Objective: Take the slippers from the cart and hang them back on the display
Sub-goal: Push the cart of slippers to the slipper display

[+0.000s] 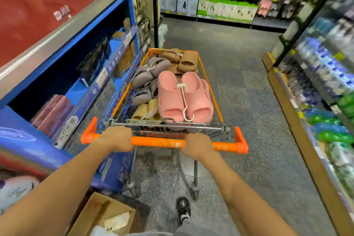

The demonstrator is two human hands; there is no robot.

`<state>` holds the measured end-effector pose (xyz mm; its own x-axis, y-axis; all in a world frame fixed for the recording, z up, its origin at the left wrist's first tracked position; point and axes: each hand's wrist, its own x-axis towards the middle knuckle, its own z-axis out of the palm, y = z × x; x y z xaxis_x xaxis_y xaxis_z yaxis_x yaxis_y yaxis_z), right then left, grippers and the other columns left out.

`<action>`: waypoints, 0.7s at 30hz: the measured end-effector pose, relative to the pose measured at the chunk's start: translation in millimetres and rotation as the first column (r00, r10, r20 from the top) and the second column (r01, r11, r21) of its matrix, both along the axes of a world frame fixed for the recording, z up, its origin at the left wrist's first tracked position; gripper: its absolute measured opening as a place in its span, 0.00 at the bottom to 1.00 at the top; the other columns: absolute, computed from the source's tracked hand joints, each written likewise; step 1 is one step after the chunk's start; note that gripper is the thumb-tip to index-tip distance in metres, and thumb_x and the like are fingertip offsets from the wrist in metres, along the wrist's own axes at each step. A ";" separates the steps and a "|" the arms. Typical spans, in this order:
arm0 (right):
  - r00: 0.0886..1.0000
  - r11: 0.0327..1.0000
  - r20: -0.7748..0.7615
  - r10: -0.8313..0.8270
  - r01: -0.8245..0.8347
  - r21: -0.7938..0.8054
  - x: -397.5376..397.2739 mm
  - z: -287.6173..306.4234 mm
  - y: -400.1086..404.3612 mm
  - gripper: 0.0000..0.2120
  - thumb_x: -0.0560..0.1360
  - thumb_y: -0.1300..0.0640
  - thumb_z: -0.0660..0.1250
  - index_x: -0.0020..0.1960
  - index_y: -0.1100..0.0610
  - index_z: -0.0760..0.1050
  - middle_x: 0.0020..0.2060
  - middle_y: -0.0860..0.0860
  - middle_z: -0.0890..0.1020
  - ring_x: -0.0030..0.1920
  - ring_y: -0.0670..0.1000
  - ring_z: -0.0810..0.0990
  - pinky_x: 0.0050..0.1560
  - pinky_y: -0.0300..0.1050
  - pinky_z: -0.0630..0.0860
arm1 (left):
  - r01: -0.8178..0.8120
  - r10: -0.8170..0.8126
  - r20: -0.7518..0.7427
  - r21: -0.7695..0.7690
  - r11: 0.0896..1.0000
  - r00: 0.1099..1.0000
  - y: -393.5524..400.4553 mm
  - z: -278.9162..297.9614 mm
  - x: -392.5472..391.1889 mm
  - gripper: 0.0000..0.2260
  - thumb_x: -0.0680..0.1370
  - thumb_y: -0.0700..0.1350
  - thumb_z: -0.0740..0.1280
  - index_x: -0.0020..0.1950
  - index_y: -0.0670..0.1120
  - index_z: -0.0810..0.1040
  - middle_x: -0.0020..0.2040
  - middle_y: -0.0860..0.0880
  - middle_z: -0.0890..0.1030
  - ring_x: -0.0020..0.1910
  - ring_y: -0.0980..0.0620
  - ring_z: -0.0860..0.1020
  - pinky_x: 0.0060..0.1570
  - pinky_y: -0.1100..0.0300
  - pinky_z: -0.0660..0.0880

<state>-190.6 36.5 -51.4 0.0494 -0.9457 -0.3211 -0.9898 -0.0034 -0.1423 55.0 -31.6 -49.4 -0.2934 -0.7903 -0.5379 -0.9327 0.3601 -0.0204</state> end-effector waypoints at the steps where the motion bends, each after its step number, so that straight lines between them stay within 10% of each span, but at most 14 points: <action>1: 1.000 1.000 -0.019 0.005 -0.005 0.003 -2.7 0.2 1.5 0.08 0.73 0.56 0.61 0.39 0.60 0.73 0.41 0.58 0.81 0.46 0.60 0.79 0.42 0.47 0.69 | 0.012 -0.012 -0.006 -0.007 1.000 1.000 3.1 0.2 -2.5 0.14 0.70 0.47 0.64 0.29 0.49 0.60 0.27 0.51 0.64 0.25 0.52 0.62 0.27 0.58 0.61; 21: 1.000 0.999 -0.003 0.030 -0.030 -0.015 -61.4 -13.8 28.5 0.09 0.71 0.51 0.63 0.46 0.55 0.75 0.45 0.55 0.82 0.47 0.59 0.80 0.41 0.46 0.69 | 0.182 -0.182 -0.136 -0.008 0.983 0.974 20.9 -6.3 -49.9 0.13 0.72 0.46 0.64 0.29 0.49 0.64 0.28 0.50 0.67 0.26 0.52 0.66 0.29 0.58 0.64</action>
<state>-252.0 65.0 -65.3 0.0767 -0.9485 -0.3074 -0.9897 -0.0351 -0.1389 5.0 -10.8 -55.8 -0.5028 -0.7146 -0.4863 -0.8453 0.5240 0.1039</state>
